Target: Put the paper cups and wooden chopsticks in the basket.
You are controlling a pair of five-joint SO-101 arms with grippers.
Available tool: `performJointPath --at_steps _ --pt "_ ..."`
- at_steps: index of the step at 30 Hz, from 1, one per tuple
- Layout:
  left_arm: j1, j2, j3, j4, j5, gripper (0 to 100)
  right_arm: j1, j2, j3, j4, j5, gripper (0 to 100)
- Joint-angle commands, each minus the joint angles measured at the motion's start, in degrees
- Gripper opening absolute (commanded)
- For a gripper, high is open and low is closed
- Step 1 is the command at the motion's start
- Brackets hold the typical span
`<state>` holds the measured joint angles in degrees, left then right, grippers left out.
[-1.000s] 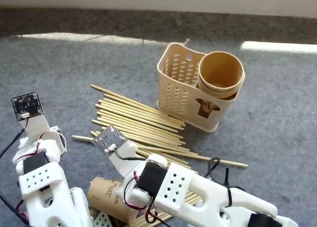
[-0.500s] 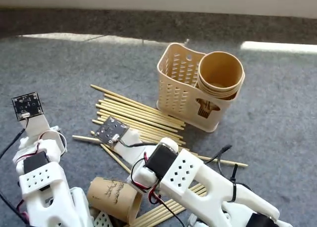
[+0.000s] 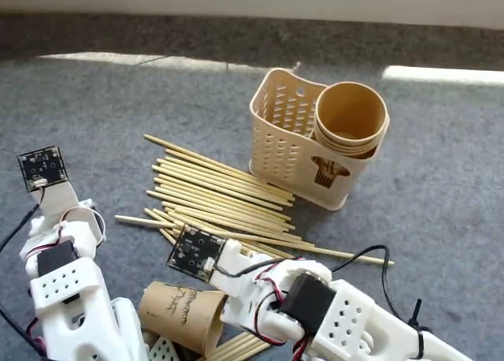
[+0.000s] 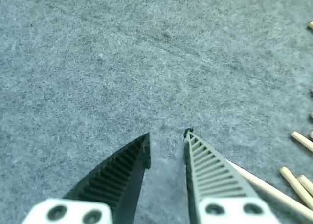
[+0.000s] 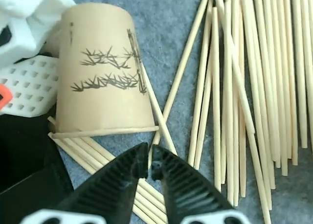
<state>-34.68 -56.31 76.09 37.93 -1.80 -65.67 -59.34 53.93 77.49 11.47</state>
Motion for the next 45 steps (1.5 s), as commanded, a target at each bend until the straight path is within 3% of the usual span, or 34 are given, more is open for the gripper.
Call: performJointPath --at_steps 1,4,19,26,30,37,42,45 --pt "-0.6 -1.0 -1.6 -1.1 0.3 13 -2.3 -4.2 4.4 -3.0 0.8 19.0" --pt "-0.6 -1.0 -1.6 -1.1 0.3 13 -2.6 -4.4 7.3 -5.1 1.1 24.5" --pt "-0.6 -1.0 -1.6 -1.1 0.3 13 -2.7 -4.7 17.6 -23.6 1.2 24.5" --pt "-0.6 -1.0 -1.6 -1.1 0.3 13 -3.0 -4.8 18.0 -24.8 1.2 24.5" --pt "-0.5 -1.0 -1.6 -1.1 0.3 13 -6.7 -4.8 18.1 -24.8 1.2 24.3" --pt "-0.4 -1.0 -1.5 -1.1 0.3 13 -9.0 -4.8 17.8 -24.7 9.1 9.5" --pt "-0.4 -1.0 -1.5 -1.1 0.3 13 -8.9 -4.8 17.4 -20.7 9.6 0.7" --pt "-0.3 -1.0 -1.5 -1.1 0.3 13 -6.6 -5.6 13.7 -15.9 9.6 0.5"
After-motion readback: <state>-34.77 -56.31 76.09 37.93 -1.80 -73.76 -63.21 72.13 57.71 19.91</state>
